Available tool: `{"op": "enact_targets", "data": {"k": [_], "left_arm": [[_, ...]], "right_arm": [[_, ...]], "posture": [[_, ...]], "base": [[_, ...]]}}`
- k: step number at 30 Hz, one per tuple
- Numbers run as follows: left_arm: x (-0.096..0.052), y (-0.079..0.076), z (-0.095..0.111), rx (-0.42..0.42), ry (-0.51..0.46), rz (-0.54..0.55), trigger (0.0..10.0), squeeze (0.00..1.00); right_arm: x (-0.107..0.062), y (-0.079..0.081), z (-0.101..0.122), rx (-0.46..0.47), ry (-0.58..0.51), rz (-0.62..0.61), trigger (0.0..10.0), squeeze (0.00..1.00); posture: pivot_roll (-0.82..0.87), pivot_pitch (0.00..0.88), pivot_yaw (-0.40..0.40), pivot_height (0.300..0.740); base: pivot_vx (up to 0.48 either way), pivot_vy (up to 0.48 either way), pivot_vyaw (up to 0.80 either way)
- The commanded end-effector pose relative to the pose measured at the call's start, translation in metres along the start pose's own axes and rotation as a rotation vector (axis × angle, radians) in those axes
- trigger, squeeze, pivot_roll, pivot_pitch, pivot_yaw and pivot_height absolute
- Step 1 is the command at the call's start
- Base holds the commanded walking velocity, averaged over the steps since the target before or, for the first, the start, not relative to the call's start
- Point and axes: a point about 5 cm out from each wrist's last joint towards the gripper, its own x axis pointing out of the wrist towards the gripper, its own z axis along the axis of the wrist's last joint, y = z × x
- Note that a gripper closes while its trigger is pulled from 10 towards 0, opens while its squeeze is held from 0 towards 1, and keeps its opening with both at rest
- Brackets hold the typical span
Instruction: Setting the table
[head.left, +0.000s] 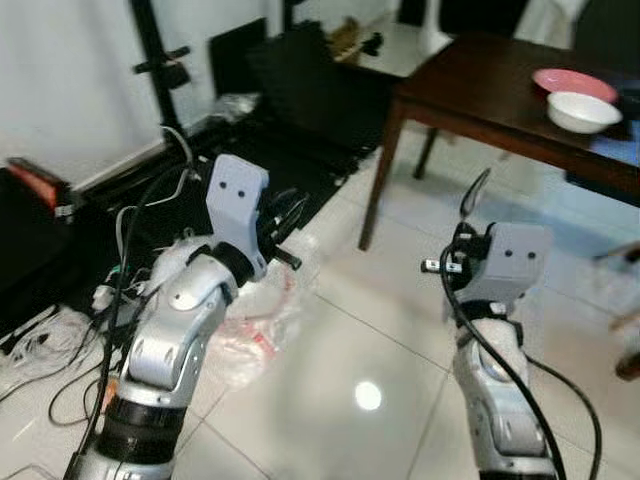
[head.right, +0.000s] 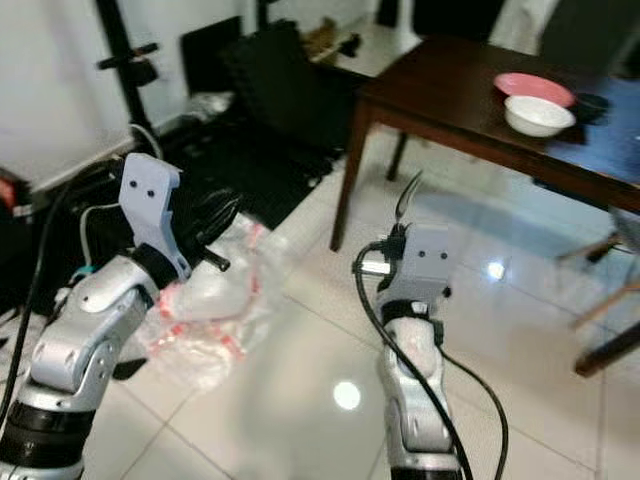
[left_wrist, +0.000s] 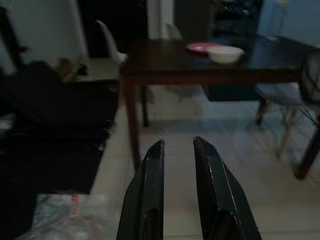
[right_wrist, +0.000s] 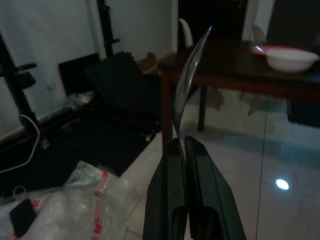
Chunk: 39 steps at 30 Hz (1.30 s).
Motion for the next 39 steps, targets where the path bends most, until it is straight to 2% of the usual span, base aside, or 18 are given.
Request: {"op": "enact_targets", "data": {"k": [1,11,39], "left_arm": [[-0.0003,-0.0020,-0.0043,-0.015,0.016,-0.014,10.0,0.00],[0.0015,-0.0032,-0.0026,-0.026,-0.011,-0.022,10.0,0.00],[0.0053,-0.0082,-0.0017,-0.028,-0.028,-0.044,10.0,0.00]], "right_arm": [[-0.0016,-0.0043,-0.0019,-0.014,0.007,-0.014,10.0,0.00],[-0.0021,-0.0043,-0.0021,-0.012,0.009,-0.017,10.0,0.00],[-0.0022,-0.0049,-0.0014,-0.022,0.004,-0.020,10.0,0.00]], "posture": [[-0.02,0.034,0.074,0.740],[-0.03,0.038,0.072,0.740],[-0.03,0.042,0.071,0.740]], "base": [[0.000,0.000,-0.80],[0.088,0.000,-0.80],[0.480,0.000,-0.77]]}}
